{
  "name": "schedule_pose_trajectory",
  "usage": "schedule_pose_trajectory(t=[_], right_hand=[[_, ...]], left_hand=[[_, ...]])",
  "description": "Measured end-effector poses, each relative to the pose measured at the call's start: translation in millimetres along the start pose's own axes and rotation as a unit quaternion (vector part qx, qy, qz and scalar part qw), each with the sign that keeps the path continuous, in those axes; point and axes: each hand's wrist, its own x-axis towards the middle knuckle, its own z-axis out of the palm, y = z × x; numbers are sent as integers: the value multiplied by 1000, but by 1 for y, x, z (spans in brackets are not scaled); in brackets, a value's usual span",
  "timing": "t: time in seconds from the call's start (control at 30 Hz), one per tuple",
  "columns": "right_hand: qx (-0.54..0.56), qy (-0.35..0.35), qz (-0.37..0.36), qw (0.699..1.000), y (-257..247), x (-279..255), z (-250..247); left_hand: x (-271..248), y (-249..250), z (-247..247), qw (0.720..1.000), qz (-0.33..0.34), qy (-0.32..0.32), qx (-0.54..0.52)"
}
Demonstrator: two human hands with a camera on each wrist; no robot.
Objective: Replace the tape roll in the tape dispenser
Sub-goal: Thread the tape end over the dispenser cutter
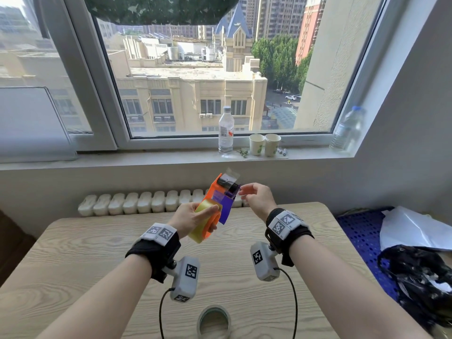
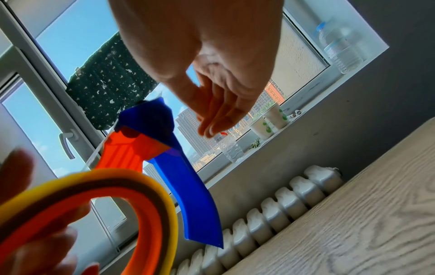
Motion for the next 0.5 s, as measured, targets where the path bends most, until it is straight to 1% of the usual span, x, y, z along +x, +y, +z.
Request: schedule_pose_trajectory(t=[0.1,0.17,0.37,0.5], right_hand=[[-2,-88,15,996,1,-11,5],[8,-122,6,993,4,-16,10],[-9,-147,-37,988,10,-25,18],[17,-151,-46,987,12,-30,23]], left_hand=[[2,1,1,1000,1,24,7],[5,-1,-2,999,-5,34,15],[5,3,-1,998,-3,14,-64],[-1,8,-3,994,-9,-28,-104]])
